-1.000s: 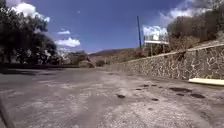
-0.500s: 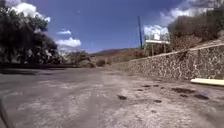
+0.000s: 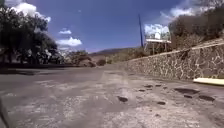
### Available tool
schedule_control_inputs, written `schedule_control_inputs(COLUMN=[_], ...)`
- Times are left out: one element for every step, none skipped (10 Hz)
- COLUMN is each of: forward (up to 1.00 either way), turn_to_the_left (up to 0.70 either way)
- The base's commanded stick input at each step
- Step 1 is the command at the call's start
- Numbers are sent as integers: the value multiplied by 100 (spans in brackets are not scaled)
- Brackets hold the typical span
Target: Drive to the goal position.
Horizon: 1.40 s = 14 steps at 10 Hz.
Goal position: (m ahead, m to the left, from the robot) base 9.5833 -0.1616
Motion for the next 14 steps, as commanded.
schedule_control_inputs(forward=[43,55,68,70,70,70,70,70,70,70,70,70,70,70], turn_to_the_left=[0,0,0,0,0,0,0,0,0,0,0,0,0,0])
